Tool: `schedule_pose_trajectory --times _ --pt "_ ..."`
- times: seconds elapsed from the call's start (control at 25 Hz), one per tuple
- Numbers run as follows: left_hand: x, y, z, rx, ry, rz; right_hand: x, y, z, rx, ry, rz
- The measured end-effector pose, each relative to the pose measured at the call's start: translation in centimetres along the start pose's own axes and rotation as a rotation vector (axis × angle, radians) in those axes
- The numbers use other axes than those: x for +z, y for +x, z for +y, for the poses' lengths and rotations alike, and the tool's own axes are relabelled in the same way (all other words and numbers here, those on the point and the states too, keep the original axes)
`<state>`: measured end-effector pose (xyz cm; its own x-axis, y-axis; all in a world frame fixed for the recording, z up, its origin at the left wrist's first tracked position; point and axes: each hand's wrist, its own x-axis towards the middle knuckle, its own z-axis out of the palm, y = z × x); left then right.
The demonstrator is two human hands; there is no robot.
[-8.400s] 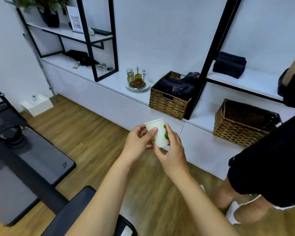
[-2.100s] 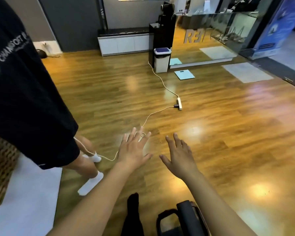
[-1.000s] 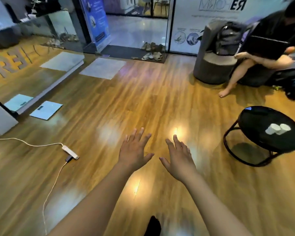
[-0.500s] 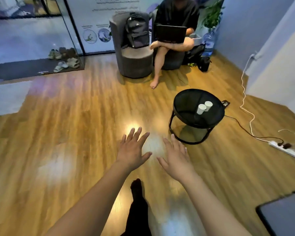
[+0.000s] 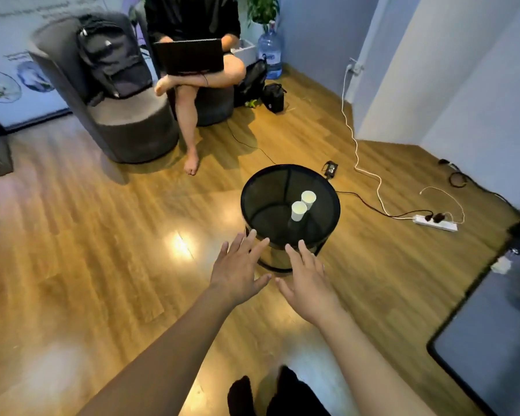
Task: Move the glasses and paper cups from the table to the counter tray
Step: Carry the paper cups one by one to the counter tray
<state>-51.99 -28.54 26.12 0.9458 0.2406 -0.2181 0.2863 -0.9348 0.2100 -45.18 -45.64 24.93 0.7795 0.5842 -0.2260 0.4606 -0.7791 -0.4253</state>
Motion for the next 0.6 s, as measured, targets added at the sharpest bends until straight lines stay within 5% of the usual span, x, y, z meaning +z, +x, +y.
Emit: schedule_pose_trajectory --times 0.32,0.6 --pt "2.1 20.9 -0.9 0.044 -0.105 -0.074 -0.3 16.3 7.0 0.157 0.131 -0.047" --pt "11.2 38.1 -1.5 -0.079 -0.271 -0.297 3.3 31.2 16.1 0.319 0.349 -0.205"
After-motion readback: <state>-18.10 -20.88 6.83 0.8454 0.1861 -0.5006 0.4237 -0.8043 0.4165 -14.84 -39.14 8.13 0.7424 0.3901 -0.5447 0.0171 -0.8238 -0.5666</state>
